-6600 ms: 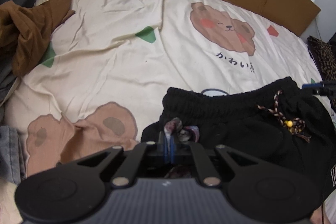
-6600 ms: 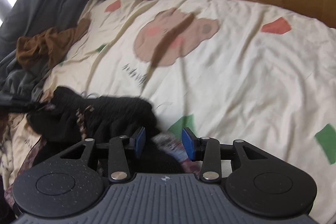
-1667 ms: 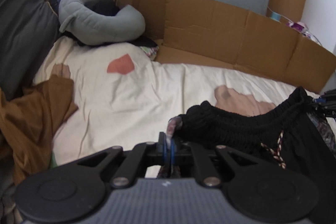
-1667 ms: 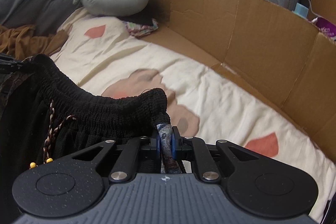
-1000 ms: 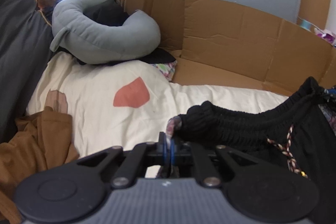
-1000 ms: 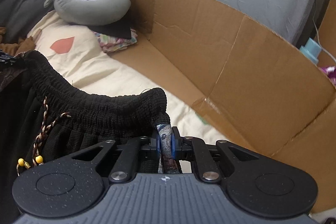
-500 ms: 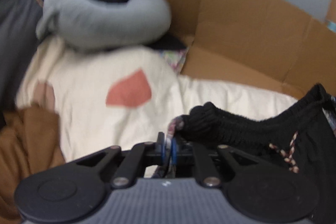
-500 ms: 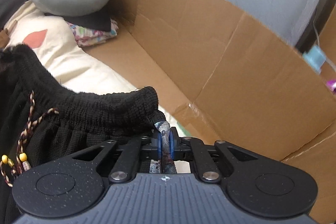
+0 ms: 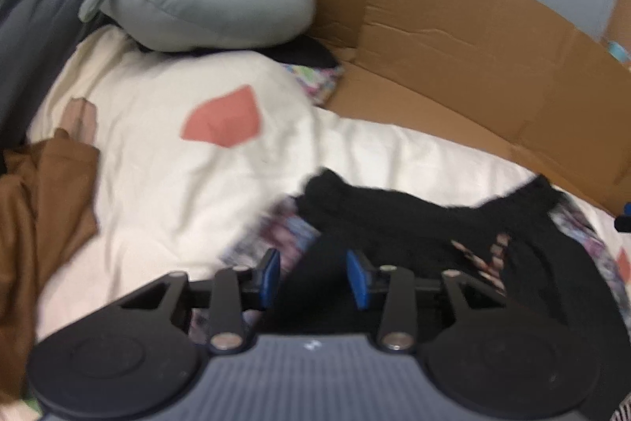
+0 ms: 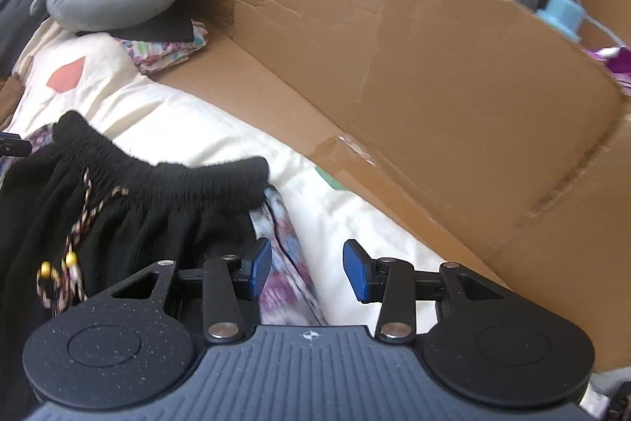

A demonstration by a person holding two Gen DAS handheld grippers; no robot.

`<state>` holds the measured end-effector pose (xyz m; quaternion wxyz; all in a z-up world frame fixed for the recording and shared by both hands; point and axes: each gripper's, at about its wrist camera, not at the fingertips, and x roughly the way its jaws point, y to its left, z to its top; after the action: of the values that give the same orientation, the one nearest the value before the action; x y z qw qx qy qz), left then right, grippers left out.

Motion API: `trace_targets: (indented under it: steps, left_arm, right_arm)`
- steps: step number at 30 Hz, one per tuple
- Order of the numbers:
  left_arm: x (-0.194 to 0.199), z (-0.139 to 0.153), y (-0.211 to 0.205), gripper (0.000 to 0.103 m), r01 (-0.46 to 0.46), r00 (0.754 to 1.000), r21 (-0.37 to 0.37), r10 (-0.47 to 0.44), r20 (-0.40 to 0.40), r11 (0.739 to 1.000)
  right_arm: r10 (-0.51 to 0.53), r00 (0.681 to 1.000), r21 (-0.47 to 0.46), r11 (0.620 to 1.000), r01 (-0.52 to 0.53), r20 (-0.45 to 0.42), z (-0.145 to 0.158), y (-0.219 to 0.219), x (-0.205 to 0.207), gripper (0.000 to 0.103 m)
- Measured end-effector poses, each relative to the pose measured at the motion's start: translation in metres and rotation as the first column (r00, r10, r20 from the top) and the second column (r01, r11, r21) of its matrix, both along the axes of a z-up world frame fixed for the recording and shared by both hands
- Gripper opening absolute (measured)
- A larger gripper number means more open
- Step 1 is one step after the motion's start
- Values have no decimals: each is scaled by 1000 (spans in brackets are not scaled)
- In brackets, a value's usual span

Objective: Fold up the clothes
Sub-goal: 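Open both grippers and release the flipped shorts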

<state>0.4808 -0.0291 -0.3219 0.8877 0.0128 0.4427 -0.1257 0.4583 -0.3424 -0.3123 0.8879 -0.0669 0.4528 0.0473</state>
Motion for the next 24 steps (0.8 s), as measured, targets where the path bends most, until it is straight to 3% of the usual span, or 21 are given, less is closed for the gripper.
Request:
trace_targets:
  steps: [9,16,24]
  left_arm:
    - [-61,20,-24,40,17,1000,-96,-19,-21,995]
    - [-111,28,-28,40,-7,997,-178,-8,-83,984]
    - [-174,50,-36,38,19,997,-162,-31,-71,987]
  right_arm:
    - [-11,1000,42,999,10,24,37,-36,-67,47]
    - [-48,998,115,992,42,50,55,-55,-127,47]
    - [-148,986,175,975,133,75,61,-63,-190,47]
